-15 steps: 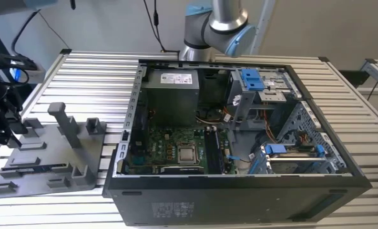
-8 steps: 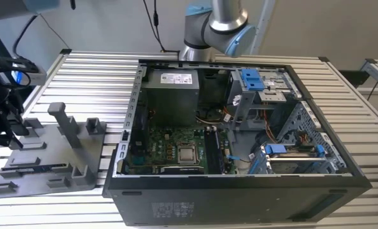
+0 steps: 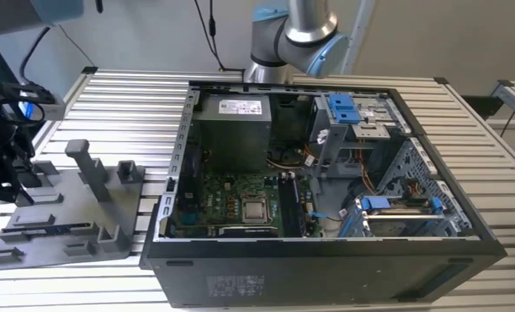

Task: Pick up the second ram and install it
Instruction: 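Pick up the second ram and move it above second insertion slot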

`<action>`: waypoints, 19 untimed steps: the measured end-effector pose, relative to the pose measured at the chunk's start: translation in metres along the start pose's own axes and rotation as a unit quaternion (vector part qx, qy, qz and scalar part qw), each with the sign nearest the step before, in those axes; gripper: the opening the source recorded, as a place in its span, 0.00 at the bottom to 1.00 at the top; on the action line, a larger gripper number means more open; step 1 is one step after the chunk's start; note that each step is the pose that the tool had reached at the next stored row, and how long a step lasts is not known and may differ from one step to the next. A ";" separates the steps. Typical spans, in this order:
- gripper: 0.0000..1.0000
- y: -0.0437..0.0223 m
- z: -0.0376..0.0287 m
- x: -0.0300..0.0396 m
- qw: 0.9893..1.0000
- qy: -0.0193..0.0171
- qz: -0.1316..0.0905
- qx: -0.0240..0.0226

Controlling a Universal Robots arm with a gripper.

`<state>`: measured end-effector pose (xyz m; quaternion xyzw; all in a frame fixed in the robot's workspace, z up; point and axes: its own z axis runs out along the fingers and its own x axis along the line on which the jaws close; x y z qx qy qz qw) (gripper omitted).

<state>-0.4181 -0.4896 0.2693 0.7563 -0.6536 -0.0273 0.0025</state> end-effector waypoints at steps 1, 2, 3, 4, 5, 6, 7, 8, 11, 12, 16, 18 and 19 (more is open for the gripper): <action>0.42 -0.0001 0.0006 0.0000 1.000 0.000 -0.001 0.000; 0.42 -0.0001 0.0009 0.0000 1.000 0.000 -0.001 0.000; 0.42 0.0000 0.0009 0.0000 1.000 0.000 -0.001 0.000; 0.42 0.0000 0.0009 0.0001 1.000 0.000 -0.001 0.000; 0.42 0.0000 0.0010 0.0000 1.000 0.000 -0.001 0.000; 0.42 0.0000 0.0011 0.0001 1.000 0.000 -0.001 0.000; 0.42 -0.0001 0.0012 0.0001 1.000 0.000 -0.001 0.000; 0.42 -0.0001 0.0012 0.0001 1.000 0.000 -0.001 0.000; 0.42 -0.0001 0.0016 0.0001 1.000 0.000 -0.001 0.000; 0.42 -0.0001 0.0016 0.0001 1.000 0.000 -0.001 0.000; 0.42 -0.0001 0.0020 0.0001 1.000 0.000 -0.001 0.000; 0.42 -0.0002 0.0033 0.0001 1.000 0.000 -0.001 0.000; 0.42 -0.0002 0.0039 0.0002 1.000 0.000 -0.001 0.000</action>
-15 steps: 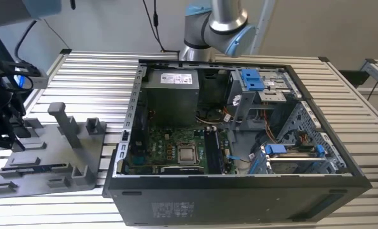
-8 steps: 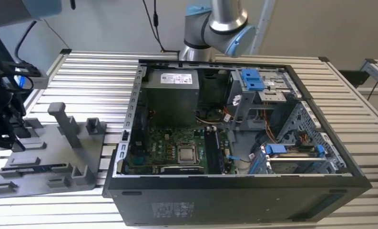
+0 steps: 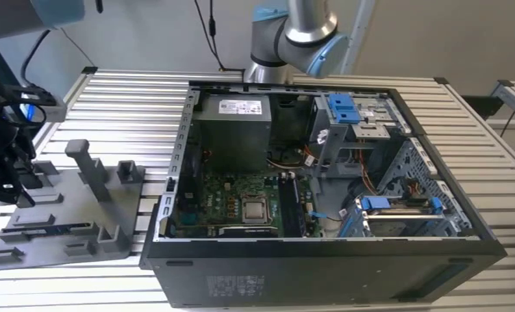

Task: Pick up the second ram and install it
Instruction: 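Pick up the second ram and move it above second insertion slot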

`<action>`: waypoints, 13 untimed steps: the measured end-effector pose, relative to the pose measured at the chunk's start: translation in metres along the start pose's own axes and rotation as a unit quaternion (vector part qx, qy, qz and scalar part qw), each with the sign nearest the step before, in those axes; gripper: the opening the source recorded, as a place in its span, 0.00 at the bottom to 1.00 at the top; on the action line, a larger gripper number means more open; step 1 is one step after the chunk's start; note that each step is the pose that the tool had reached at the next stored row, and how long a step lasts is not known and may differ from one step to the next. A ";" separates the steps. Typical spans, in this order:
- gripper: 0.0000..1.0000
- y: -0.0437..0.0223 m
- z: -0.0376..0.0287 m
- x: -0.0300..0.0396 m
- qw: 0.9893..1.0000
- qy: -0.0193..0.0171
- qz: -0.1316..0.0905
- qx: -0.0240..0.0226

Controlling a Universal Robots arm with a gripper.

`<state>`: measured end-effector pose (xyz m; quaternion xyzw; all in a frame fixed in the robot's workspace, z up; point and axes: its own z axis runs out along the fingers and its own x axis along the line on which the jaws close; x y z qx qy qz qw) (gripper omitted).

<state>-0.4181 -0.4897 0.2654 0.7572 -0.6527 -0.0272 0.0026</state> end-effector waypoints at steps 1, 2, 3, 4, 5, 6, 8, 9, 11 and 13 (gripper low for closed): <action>0.42 -0.0001 0.0011 0.0000 1.000 0.000 0.000 0.000; 0.42 -0.0001 0.0023 0.0001 1.000 0.000 0.000 0.000; 0.42 -0.0001 0.0036 0.0001 1.000 0.000 -0.001 0.000; 0.42 -0.0001 0.0051 0.0002 1.000 0.000 -0.003 0.000; 0.42 0.0001 0.0069 0.0003 1.000 0.000 -0.005 0.000; 0.42 0.0004 0.0088 0.0005 1.000 0.000 -0.007 0.000; 0.42 0.0009 0.0122 0.0023 1.000 0.000 -0.008 0.000; 0.42 0.0010 0.0140 0.0038 1.000 0.000 -0.009 0.000; 0.42 0.0010 0.0178 0.0056 1.000 0.000 -0.010 0.000; 0.42 0.0011 0.0212 0.0070 1.000 0.000 -0.011 0.000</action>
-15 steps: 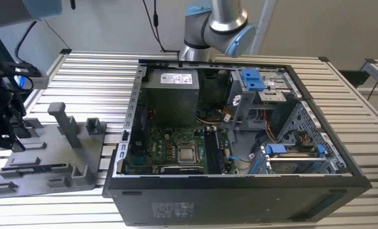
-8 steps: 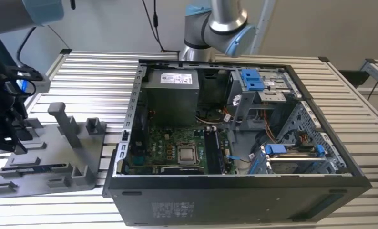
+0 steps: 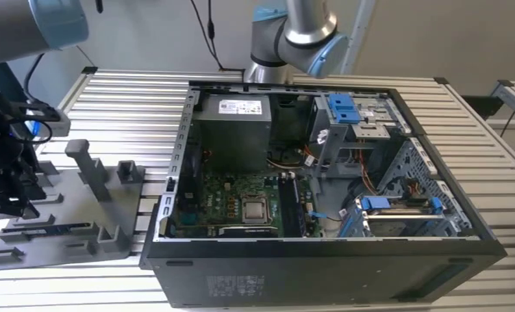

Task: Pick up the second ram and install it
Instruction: 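Pick up the second ram and move it above second insertion slot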

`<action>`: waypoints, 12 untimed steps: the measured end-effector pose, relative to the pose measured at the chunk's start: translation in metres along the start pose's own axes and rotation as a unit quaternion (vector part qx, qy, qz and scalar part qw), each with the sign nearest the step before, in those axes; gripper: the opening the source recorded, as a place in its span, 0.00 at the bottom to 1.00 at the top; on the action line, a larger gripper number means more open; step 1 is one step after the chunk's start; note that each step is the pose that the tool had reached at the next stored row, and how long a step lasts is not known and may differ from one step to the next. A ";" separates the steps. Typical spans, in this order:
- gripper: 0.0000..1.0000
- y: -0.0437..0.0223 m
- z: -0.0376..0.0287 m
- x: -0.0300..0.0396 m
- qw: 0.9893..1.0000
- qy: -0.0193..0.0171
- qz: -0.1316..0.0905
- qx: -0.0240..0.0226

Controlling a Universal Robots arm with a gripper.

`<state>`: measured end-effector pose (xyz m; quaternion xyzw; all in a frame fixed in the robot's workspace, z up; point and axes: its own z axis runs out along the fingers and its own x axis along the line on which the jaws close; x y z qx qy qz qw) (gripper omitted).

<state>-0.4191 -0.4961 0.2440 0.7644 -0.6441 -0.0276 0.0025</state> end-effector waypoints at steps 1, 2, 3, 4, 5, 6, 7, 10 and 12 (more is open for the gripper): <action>0.42 0.0002 0.0017 0.0012 1.000 0.000 -0.001 0.000; 0.42 0.0003 0.0036 0.0029 1.000 0.000 -0.001 0.000; 0.42 0.0006 0.0054 0.0050 1.000 0.000 -0.002 0.000; 0.42 0.0009 0.0071 0.0073 1.000 -0.001 -0.002 0.000; 0.42 0.0012 0.0089 0.0096 1.000 -0.001 -0.003 0.000; 0.42 0.0015 0.0106 0.0118 1.000 -0.001 -0.003 0.000; 0.42 0.0018 0.0124 0.0140 1.000 -0.001 -0.004 0.000; 0.42 0.0026 0.0175 0.0198 1.000 -0.002 -0.006 0.000; 0.42 0.0031 0.0214 0.0209 1.000 -0.003 -0.007 0.000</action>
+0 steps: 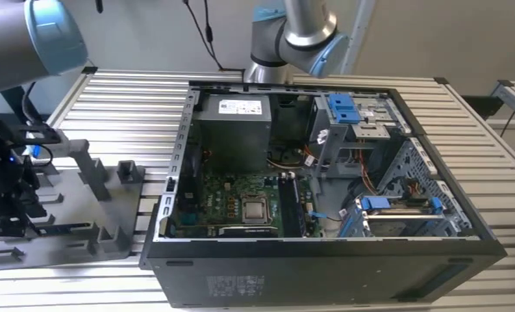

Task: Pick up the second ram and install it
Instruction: 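Pick up the second ram and move it above second insertion slot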

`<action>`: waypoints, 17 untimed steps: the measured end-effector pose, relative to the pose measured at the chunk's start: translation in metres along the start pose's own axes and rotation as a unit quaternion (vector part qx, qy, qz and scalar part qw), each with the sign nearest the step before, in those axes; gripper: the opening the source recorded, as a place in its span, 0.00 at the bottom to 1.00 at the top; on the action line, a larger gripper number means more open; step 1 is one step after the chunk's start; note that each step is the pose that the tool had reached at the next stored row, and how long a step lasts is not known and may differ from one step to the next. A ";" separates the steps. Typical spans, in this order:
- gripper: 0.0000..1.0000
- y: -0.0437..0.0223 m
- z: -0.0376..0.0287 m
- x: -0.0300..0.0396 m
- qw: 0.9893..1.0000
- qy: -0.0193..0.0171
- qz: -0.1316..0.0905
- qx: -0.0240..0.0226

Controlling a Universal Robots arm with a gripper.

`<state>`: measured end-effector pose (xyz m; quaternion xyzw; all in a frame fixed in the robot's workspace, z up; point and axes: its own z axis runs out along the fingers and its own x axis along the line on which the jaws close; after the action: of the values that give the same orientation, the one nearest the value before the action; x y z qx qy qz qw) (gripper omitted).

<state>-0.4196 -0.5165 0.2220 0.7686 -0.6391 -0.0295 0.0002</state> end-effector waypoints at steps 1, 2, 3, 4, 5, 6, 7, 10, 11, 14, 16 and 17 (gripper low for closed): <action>0.42 0.0011 0.0014 -0.0001 1.000 0.000 0.000 0.000; 0.42 0.0026 0.0029 -0.0002 1.000 0.000 0.000 0.000; 0.42 0.0042 0.0042 -0.0005 1.000 0.000 -0.001 0.000; 0.42 0.0056 0.0055 -0.0009 1.000 0.000 -0.001 0.000; 0.42 0.0065 0.0072 -0.0011 1.000 0.000 -0.001 0.000; 0.42 0.0072 0.0090 -0.0013 1.000 0.000 -0.001 0.000; 0.42 0.0075 0.0109 -0.0017 1.000 0.000 -0.002 0.000; 0.42 0.0069 0.0161 -0.0047 1.000 0.000 -0.004 0.000; 0.42 0.0065 0.0176 -0.0065 1.000 0.000 -0.005 0.000; 0.42 0.0056 0.0223 -0.0097 1.000 0.000 -0.006 0.000; 0.42 0.0055 0.0244 -0.0097 1.000 0.000 -0.006 0.000; 0.42 0.0055 0.0246 -0.0098 1.000 0.000 -0.006 0.000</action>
<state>-0.4278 -0.5070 0.1981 0.7723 -0.6345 -0.0295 0.0000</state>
